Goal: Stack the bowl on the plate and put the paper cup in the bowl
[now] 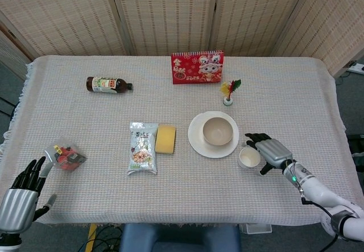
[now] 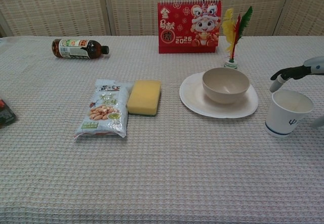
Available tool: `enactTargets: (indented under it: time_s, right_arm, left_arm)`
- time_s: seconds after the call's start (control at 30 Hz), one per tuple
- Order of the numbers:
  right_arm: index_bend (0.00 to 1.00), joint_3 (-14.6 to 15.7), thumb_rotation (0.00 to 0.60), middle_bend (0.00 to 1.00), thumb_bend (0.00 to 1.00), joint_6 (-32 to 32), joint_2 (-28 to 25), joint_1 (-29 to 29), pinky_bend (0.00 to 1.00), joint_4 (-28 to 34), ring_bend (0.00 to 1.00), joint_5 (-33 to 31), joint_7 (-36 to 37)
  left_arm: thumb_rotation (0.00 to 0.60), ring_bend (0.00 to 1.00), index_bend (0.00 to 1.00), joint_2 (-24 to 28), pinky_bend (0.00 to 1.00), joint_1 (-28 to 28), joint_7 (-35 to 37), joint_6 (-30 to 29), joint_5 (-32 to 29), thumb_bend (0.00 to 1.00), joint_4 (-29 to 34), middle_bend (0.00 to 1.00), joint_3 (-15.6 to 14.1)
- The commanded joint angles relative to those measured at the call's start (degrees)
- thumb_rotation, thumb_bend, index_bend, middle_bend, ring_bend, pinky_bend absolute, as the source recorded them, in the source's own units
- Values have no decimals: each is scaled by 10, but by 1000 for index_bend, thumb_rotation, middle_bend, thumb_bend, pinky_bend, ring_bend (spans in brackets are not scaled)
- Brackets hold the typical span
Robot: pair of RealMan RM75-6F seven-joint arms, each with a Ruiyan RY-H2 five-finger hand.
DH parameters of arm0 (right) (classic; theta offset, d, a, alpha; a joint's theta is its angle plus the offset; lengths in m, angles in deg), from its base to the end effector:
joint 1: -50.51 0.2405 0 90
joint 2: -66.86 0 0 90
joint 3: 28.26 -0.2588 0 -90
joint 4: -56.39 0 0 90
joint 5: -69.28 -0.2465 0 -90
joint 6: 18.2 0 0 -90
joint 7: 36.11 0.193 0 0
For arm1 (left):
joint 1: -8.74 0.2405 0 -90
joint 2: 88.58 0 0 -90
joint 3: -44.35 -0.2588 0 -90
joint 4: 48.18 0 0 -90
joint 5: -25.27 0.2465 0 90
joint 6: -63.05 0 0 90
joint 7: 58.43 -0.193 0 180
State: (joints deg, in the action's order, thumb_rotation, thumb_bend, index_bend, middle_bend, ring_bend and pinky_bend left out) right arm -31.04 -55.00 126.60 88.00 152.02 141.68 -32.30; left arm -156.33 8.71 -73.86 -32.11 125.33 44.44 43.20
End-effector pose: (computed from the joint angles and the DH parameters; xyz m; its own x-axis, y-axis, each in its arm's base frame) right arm -0.2540 -0.3582 0.0260 0.4259 -0.5722 0.7009 -0.9047 -0.2583 0.3389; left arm -0.2862 0.1848 0.1079 0.5559 -0.1126 0.8236 0.8099 -0.1497 -0.5671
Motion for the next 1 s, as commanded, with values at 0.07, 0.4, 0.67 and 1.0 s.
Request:
enactTargets:
  time_s: [0.07, 0.4, 0.67, 1.0]
  right_arm:
    - [228, 0, 600, 0, 168, -6, 10, 2, 0, -4, 0, -11, -12]
    - [335, -3, 600, 19, 245, -19, 31, 3, 0, -16, 0, -33, -29]
    - [363, -27, 600, 29, 253, -52, -14, -1, 0, 37, 0, -18, -5]
    - [363, -94, 600, 55, 246, -81, -24, 29, 0, 57, 0, -79, 3]
  left_arm:
    - [600, 0, 0, 1, 259, 1, 1, -1, 0, 314, 1, 0, 0]
    - [600, 0, 0, 1, 259, 2, 0, -2, 1, 314, 1, 0, -1]
    - [600, 0, 0, 2, 259, 4, 3, -6, -2, 314, 1, 0, 1]
    - [600, 0, 0, 2, 259, 3, 3, -3, -2, 314, 2, 0, 1]
